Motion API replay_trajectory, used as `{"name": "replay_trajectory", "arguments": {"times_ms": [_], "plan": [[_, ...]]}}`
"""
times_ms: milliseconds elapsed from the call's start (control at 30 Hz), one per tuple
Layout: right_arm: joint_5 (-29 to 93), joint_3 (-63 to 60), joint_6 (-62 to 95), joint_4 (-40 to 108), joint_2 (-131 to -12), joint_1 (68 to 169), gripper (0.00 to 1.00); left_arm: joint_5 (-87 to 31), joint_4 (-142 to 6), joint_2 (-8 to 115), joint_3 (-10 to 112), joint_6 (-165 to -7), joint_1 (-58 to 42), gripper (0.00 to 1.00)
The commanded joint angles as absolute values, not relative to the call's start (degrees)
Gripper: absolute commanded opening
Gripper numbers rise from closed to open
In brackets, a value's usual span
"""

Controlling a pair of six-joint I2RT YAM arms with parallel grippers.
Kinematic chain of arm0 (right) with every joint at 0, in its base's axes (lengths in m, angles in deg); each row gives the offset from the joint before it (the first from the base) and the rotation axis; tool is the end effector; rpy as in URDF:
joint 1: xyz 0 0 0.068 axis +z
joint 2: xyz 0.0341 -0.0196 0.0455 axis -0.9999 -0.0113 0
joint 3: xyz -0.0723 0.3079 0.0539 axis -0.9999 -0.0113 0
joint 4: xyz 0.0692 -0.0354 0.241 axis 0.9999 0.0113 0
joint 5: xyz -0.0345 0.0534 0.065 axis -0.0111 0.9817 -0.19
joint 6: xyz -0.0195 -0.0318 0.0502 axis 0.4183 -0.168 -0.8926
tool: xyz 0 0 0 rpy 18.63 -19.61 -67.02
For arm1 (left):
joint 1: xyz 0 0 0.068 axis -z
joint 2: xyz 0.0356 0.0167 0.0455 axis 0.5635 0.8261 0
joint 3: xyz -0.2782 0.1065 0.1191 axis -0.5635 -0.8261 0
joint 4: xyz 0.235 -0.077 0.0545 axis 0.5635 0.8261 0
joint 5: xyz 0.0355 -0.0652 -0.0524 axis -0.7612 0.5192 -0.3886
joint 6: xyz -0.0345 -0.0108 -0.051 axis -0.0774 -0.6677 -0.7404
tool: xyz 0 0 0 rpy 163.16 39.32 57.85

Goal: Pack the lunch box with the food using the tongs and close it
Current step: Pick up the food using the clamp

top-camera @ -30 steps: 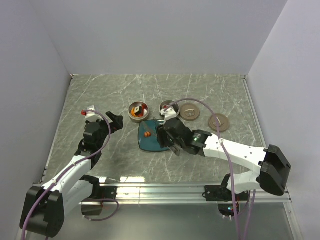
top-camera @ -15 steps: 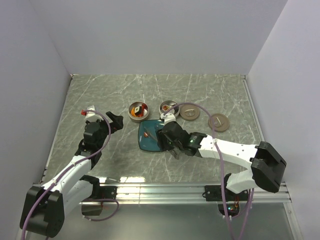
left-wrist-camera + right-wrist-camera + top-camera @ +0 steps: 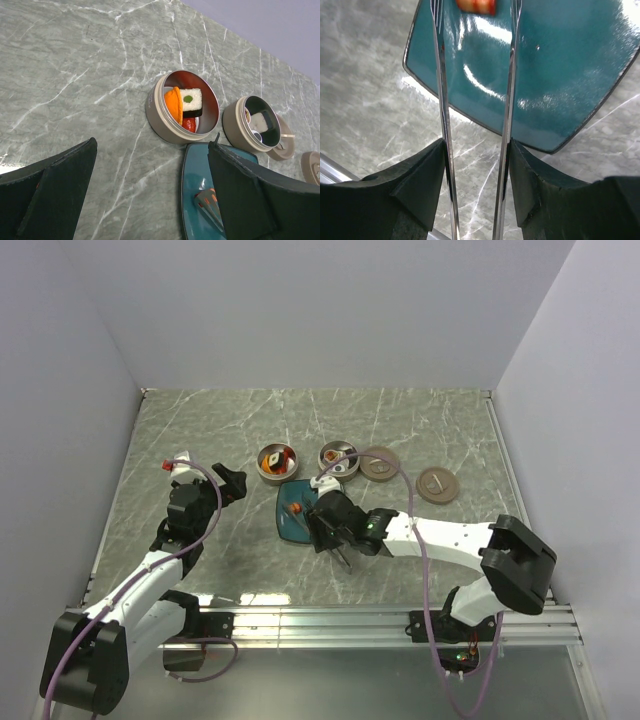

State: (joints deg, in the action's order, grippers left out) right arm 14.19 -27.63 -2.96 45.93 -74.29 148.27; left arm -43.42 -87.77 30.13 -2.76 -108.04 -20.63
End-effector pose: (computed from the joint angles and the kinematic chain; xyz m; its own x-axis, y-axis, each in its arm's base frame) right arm 0.1619 0.2517 0.2518 -0.6814 -0.2909 -0.6716 -0.5328 0.8263 0.1826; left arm 0.1730 -0.0362 0.2531 -0.2385 -0.5116 -0.8255 -0.0147 0.8518 -0.5236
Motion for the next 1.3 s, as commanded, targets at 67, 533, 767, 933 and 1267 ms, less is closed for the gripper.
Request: {"name": "replay_trajectory", "arguments": {"times_ms": [67, 533, 767, 933, 1267], "plan": [[12.9, -25.4, -4.1, 45.8, -74.0, 149.6, 0.58, -42.7, -90.2, 29.6, -1.1, -108.3, -20.9, 0.99], [9.0, -22.1, -4.6, 51.1, -76.0, 150.9, 0.38, -42.8, -90.1, 29.1, -1.3, -108.3, -20.9, 0.99], [6.0, -20.6, -4.1, 53.2, -73.7, 151.0, 0.31, -42.7, -90.1, 29.2, -1.3, -108.3, -20.9, 1.0], [3.8, -19.3, -3.3, 54.7, -71.3, 151.0, 0.3, -42.7, -90.1, 29.1, -1.3, -108.4, -20.9, 0.99], [1.0, -20.3, -0.7, 54.8, -63.3, 144.2, 0.31, -42.5, -90.1, 28.7, -1.5, -108.3, -20.9, 1.0]]}}
